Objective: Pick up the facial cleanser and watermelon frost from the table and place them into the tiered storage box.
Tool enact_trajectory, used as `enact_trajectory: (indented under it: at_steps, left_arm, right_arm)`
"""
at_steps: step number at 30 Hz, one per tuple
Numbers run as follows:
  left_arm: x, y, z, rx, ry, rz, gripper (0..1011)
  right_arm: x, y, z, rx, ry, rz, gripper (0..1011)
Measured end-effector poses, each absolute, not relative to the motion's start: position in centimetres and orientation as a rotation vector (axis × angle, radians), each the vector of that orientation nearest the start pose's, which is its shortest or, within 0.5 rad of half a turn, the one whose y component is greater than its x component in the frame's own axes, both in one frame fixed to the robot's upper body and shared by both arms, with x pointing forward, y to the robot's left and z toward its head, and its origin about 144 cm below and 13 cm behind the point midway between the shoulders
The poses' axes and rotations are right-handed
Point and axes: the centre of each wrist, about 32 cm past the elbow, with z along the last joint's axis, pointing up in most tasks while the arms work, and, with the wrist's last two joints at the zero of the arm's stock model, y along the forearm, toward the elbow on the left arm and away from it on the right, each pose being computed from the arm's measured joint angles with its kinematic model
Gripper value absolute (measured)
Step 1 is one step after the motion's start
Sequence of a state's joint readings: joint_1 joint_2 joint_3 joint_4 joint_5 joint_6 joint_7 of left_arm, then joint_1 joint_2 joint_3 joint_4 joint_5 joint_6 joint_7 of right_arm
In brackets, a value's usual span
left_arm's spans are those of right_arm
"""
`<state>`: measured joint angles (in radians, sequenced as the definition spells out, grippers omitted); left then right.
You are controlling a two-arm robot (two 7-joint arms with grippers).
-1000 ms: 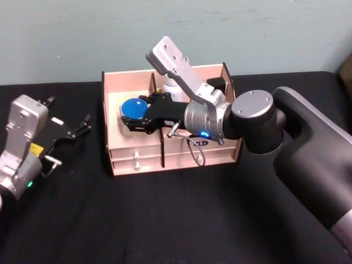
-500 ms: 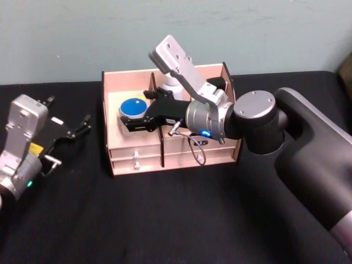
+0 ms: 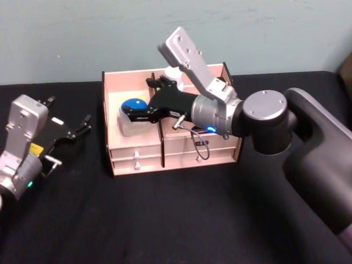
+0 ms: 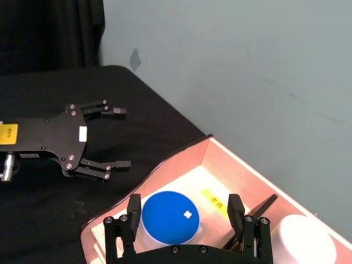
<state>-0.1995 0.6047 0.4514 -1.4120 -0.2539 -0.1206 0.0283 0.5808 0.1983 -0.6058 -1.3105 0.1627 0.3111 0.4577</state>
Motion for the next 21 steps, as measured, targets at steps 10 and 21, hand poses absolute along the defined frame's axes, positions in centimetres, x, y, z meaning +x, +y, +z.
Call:
enact_trajectory:
  at_steps: [10, 21]
  left_arm:
    - [48.9, 31.0, 114.0, 0.304, -0.285, 1.248, 1010]
    - [48.9, 31.0, 114.0, 0.304, -0.285, 1.248, 1010]
  right_arm:
    - [55.4, -14.9, 125.3, -0.251, -0.168, -0.692, 1002]
    - [52.7, -19.7, 126.2, -0.16, -0.249, -0.903, 1002]
